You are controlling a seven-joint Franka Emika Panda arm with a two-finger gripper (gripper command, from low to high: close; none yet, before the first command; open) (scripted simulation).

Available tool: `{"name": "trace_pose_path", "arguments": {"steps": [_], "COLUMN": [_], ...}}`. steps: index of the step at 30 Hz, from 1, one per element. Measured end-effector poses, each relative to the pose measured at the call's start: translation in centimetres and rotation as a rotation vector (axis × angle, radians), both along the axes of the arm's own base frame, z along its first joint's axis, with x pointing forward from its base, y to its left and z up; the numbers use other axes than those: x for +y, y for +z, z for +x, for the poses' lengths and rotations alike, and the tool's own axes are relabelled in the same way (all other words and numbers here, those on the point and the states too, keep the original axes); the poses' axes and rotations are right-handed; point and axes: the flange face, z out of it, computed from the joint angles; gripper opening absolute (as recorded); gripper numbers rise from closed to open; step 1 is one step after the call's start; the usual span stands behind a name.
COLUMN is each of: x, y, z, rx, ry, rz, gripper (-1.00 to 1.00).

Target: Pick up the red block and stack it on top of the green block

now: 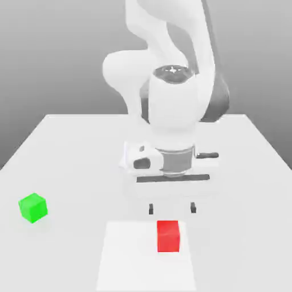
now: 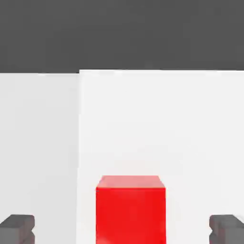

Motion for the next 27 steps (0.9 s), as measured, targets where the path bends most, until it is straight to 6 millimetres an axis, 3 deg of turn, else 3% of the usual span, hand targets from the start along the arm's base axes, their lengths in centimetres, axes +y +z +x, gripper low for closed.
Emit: {"name": "trace_pose_path", "arguments": {"steps": [8, 9, 16, 27], "x": [0.0, -0.1, 0.0, -0.2], "y": [-5.2, -5.8, -5.9, 0.5], "z": [-0.2, -0.3, -0.3, -0.2], "rx": [0.005, 0.007, 0.007, 0.005], "ry": [0.0, -0.001, -0.001, 0.02], "rz": [-0.004, -0.003, -0.003, -0.003], "gripper": [0.0, -1.0, -1.0, -1.0]}}
